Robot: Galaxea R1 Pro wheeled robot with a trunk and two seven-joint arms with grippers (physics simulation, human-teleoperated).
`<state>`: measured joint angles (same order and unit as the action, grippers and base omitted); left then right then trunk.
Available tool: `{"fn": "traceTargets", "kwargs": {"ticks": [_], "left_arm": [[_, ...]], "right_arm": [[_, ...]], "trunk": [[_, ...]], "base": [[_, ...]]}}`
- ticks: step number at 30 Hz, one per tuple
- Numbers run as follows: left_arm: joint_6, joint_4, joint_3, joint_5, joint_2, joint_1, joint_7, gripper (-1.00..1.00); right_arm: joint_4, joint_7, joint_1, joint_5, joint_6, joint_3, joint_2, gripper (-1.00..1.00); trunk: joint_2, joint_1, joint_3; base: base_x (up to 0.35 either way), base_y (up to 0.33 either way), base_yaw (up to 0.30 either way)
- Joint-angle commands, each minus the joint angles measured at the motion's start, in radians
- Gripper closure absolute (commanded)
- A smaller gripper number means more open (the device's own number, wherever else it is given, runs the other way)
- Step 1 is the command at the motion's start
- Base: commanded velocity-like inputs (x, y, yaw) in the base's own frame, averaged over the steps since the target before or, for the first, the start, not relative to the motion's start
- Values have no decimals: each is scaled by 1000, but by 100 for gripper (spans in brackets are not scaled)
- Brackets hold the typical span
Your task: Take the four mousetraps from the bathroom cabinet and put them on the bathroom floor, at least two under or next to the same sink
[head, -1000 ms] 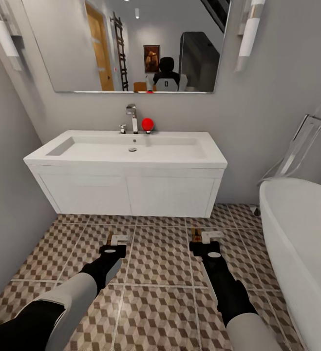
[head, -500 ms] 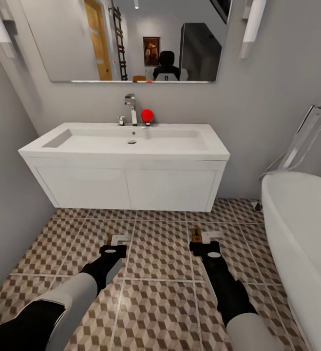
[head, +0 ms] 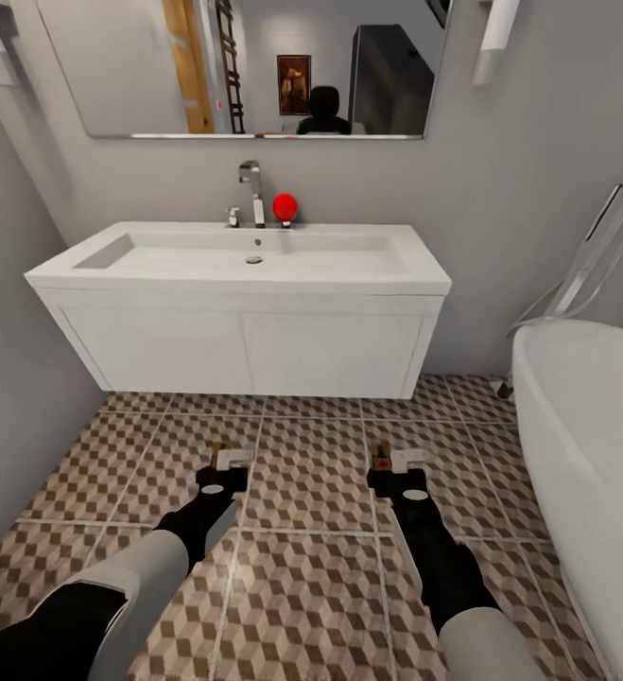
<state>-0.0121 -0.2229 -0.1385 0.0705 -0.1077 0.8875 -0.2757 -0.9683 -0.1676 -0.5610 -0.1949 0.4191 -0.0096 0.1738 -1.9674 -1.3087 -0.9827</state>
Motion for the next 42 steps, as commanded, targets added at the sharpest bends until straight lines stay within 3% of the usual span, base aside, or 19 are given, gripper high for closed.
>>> {"fn": "traceTargets", "kwargs": {"ticks": [1,42], "left_arm": [[-3,0,-9,5,0,1,-7,100],[-12,0,-9,5,0,1,-5,100]], "right_arm": [[-1,2,0,-5,6,-1,1,100],[-1,1,0,-5,4,-1,1,100]], "trunk": [[-8,-4,-6],[-295,-161,-201]], "base": [[0,0,0],[0,0,0]]}}
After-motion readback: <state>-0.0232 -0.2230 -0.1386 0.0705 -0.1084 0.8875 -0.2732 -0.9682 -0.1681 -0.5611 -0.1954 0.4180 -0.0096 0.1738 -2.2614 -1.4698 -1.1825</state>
